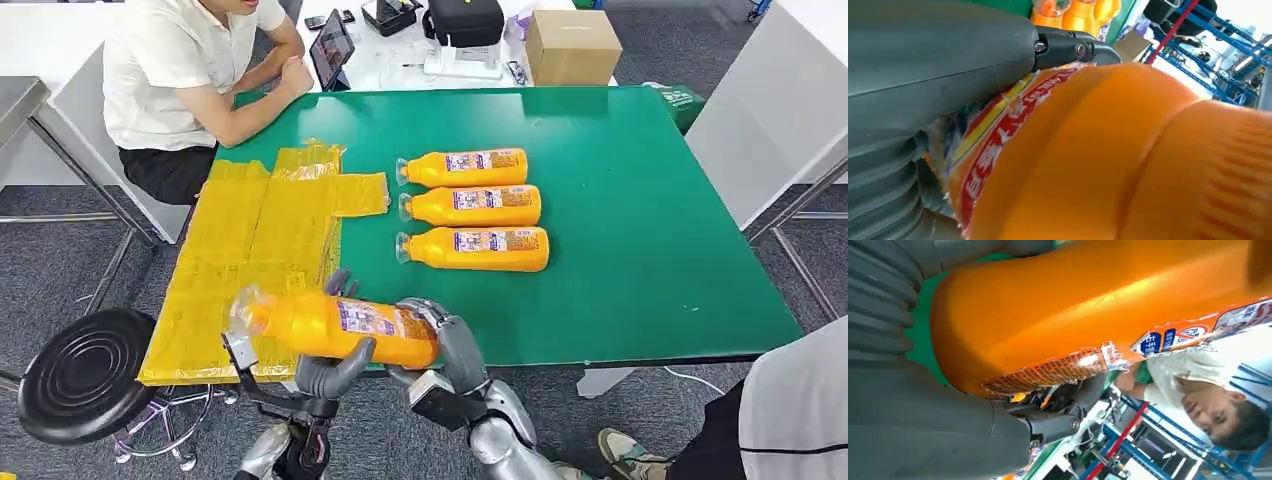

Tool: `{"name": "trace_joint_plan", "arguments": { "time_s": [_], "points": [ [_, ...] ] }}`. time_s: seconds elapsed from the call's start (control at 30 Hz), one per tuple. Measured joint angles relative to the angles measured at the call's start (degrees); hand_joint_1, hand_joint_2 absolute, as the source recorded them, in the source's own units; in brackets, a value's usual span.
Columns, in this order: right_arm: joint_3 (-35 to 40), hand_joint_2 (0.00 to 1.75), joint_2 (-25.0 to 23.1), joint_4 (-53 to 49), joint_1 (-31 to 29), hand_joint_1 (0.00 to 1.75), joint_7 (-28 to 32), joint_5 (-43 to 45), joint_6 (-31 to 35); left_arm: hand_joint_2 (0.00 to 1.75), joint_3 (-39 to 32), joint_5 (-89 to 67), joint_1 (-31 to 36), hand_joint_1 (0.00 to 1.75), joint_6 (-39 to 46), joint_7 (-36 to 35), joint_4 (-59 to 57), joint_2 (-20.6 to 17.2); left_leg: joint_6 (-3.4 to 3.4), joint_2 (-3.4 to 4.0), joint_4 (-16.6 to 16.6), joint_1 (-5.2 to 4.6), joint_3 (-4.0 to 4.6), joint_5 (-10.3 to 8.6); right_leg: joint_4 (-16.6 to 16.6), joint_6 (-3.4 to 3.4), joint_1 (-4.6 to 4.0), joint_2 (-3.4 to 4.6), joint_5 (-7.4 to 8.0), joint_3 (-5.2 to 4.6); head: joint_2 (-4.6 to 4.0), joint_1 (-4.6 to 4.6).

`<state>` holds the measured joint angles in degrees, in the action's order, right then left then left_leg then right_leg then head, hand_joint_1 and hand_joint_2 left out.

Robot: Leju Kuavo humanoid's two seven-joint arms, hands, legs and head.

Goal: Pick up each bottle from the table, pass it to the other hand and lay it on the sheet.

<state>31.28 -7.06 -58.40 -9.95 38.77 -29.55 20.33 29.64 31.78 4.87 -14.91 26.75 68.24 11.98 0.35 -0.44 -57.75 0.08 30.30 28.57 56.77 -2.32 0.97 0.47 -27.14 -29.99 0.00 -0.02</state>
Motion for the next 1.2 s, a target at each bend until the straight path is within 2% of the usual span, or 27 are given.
{"name": "trace_joint_plan", "arguments": {
  "time_s": [0.03,0.07,0.1,0.13,0.23,0.3,0.33,0.53,0.57,0.77,0.93,1.1,1.2],
  "points": [
    [0.4,1.75,0.0,0.0,-0.1,1.62,0.0,0.7,-0.4,1.75,0.0,0.2,0.2,0.00,0.0,0.3,0.0,0.0,0.00,0.00,0.0,0.00,0.00,0.00,0.0,0.00,0.00,0.00,0.00,0.00,0.00,0.02],
    [0.7,1.75,-0.1,0.1,-0.1,1.52,0.0,1.3,-0.7,1.75,0.0,0.7,0.3,1.31,-0.1,0.6,0.0,0.1,0.00,0.00,0.0,0.00,0.00,0.00,0.0,0.00,0.00,0.00,0.00,0.00,0.00,0.00],
    [1.0,1.75,-0.2,0.2,-0.2,1.47,0.0,1.7,-0.8,1.75,0.0,1.6,0.3,1.75,-0.8,0.9,0.0,0.2,0.00,0.00,0.0,0.00,0.00,0.00,0.0,0.00,0.00,0.00,0.00,0.00,0.00,0.02],
    [1.2,1.75,-0.3,0.4,-0.2,1.47,0.3,2.1,-0.9,1.75,0.0,2.8,0.3,1.75,-2.1,1.2,0.2,0.3,0.00,0.00,0.0,0.00,0.00,0.00,0.0,0.00,0.00,0.00,0.00,-0.01,0.00,0.00],
    [1.7,1.75,-0.6,1.6,-0.8,1.26,0.9,3.7,-1.9,1.75,-0.1,5.0,0.1,1.75,-4.7,1.6,1.2,0.2,0.00,0.01,0.0,0.00,0.00,0.00,0.0,0.00,0.00,0.01,0.00,-0.01,0.00,0.00],
    [1.7,1.75,-0.8,2.2,-1.2,0.12,1.2,4.3,-2.7,1.75,-0.3,5.6,-0.4,1.75,-5.5,2.0,2.0,0.2,0.00,0.01,0.0,0.00,0.00,0.00,0.0,0.00,0.00,0.01,0.00,-0.03,0.00,0.02],
    [1.7,1.75,-0.8,2.6,-1.5,0.00,1.4,4.4,-3.0,1.75,-0.5,5.9,-0.7,1.75,-6.1,2.3,2.5,0.2,0.00,0.02,0.0,0.00,0.00,0.00,0.0,0.00,0.00,0.01,0.00,-0.04,0.00,0.00],
    [2.0,1.75,-0.9,5.0,-2.1,0.00,0.5,4.3,-6.6,1.75,-1.6,9.6,-1.6,1.75,-10.3,3.0,5.1,0.2,0.00,-0.01,0.0,0.00,0.01,0.00,0.0,0.00,0.01,0.00,0.00,-0.03,0.00,0.02],
    [2.0,0.00,-0.9,5.3,-2.3,0.00,0.5,4.2,-6.8,1.75,-1.9,10.6,-1.9,1.75,-10.6,2.8,5.4,0.2,0.00,0.01,0.0,0.00,0.01,0.00,0.0,0.00,0.00,0.02,0.00,-0.04,0.00,0.00],
    [2.1,0.00,-0.9,7.8,-1.9,0.00,0.0,3.9,-8.7,1.75,-2.5,11.9,-2.0,1.75,-12.3,2.7,8.3,0.4,0.00,-0.04,0.0,0.00,0.03,0.00,0.0,0.00,0.01,-0.04,0.00,-0.02,0.00,-0.02],
    [2.0,0.00,-0.8,8.2,-1.4,0.00,0.7,3.8,-7.1,1.75,-2.5,10.9,-2.0,1.75,-11.6,3.3,9.2,0.4,0.00,-0.03,0.0,0.00,0.02,0.00,0.0,0.00,0.00,-0.03,0.00,-0.03,0.00,0.02],
    [0.7,0.00,-0.4,3.8,2.1,0.00,1.1,4.4,0.6,1.75,-3.2,-2.3,-2.4,1.75,-1.8,6.1,9.9,0.2,0.00,-0.03,0.0,0.00,0.03,0.00,0.0,0.00,0.00,-0.02,0.00,-0.04,0.00,0.00],
    [-0.8,0.00,0.0,-2.0,4.6,0.00,1.2,6.7,10.3,1.75,-4.7,-10.7,-3.2,1.75,5.5,7.9,11.0,0.1,0.00,-0.02,0.0,0.00,0.05,0.00,0.0,0.00,0.00,-0.02,0.00,-0.06,0.00,0.02]
  ]
}}
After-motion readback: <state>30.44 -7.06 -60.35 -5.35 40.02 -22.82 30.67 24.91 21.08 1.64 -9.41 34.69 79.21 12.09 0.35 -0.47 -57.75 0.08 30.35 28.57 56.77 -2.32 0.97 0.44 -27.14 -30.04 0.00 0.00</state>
